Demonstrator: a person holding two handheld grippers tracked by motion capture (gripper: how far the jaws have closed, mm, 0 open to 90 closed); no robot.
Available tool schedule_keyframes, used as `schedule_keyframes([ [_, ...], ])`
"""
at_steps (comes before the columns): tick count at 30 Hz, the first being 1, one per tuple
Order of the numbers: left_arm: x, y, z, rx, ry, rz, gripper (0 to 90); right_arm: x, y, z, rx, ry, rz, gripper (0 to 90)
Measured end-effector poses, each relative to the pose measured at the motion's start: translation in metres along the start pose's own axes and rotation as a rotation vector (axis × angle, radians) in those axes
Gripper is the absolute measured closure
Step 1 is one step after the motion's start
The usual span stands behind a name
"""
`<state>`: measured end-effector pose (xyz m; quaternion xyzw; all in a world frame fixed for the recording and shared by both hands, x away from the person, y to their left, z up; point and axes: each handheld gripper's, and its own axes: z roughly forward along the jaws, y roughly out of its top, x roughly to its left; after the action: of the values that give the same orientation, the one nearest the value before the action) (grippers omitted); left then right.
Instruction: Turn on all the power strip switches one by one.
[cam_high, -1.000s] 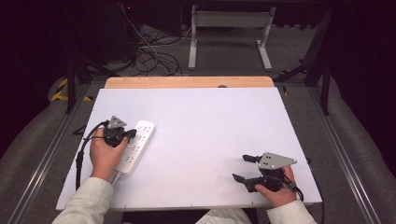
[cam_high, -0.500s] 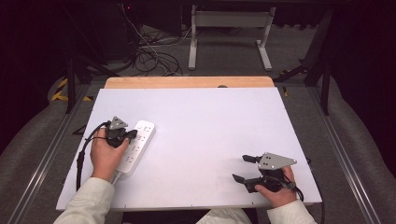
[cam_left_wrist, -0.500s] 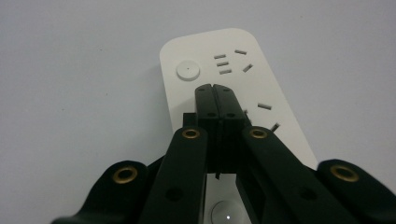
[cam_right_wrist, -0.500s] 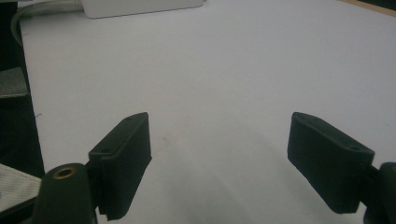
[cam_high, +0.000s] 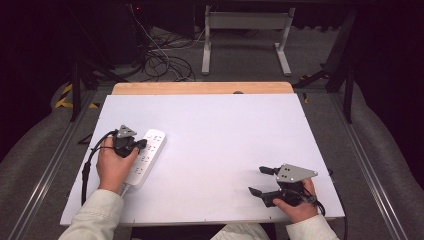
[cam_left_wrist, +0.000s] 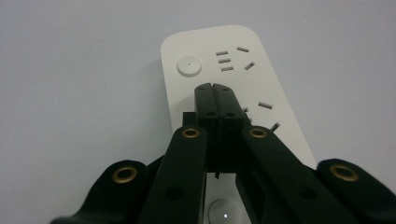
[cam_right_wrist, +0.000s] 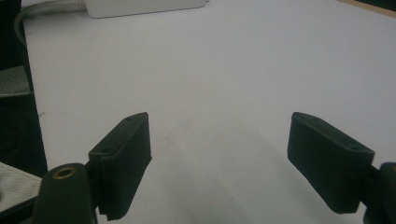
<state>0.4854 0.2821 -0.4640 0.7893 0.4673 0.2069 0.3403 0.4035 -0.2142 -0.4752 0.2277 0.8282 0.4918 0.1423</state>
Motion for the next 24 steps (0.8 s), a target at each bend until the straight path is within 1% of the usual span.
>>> schedule_keyframes([
  [1, 0.0, 0.0, 0.0, 0.003, -0.002, -0.008, 90.0, 0.0, 0.0, 0.0, 0.0, 0.0, 0.0, 22.2],
  [5, 0.001, -0.004, -0.001, -0.013, -0.011, -0.038, 90.0, 0.0, 0.0, 0.0, 0.0, 0.002, -0.001, 22.2],
  [9, 0.0, -0.003, 0.0, -0.005, -0.001, -0.029, 90.0, 0.001, 0.0, 0.001, 0.001, 0.004, -0.004, 22.2],
  [13, 0.002, -0.002, 0.0, 0.005, -0.011, -0.054, 90.0, 0.001, 0.0, 0.0, -0.001, 0.004, -0.004, 22.1],
  [15, 0.001, -0.002, 0.0, -0.004, 0.0, -0.035, 90.0, 0.001, 0.0, 0.0, -0.001, 0.002, -0.004, 22.1],
  [16, 0.0, -0.002, 0.0, -0.007, 0.009, -0.034, 90.0, 0.001, 0.0, -0.001, -0.003, 0.003, -0.004, 22.1],
  [17, 0.001, 0.002, -0.003, -0.025, -0.009, -0.048, 90.0, 0.0, 0.0, -0.001, -0.007, 0.001, -0.004, 22.1],
  [18, 0.001, 0.002, -0.003, -0.025, -0.009, -0.048, 90.0, 0.0, 0.0, -0.001, -0.007, 0.0, -0.001, 22.1],
  [19, 0.0, 0.004, -0.004, -0.039, 0.0, -0.036, 90.0, 0.0, 0.0, -0.001, -0.004, -0.002, 0.0, 22.1],
  [20, -0.003, 0.011, -0.01, -0.078, 0.014, -0.006, 90.0, -0.001, 0.0, -0.001, -0.004, -0.001, 0.0, 22.1],
  [21, -0.004, 0.014, -0.013, -0.083, 0.01, 0.002, 90.0, -0.001, 0.0, -0.001, -0.005, -0.003, 0.003, 22.1],
  [22, -0.004, 0.014, -0.013, -0.083, 0.01, 0.002, 90.0, -0.001, 0.0, -0.001, -0.005, -0.003, 0.003, 22.1],
  [23, -0.006, 0.017, -0.015, -0.084, -0.001, 0.015, 90.0, -0.002, 0.0, 0.0, -0.003, -0.005, 0.007, 22.1],
  [24, -0.008, 0.02, -0.016, -0.09, 0.001, 0.025, 90.0, -0.002, 0.0, 0.0, -0.003, -0.005, 0.007, 22.1],
])
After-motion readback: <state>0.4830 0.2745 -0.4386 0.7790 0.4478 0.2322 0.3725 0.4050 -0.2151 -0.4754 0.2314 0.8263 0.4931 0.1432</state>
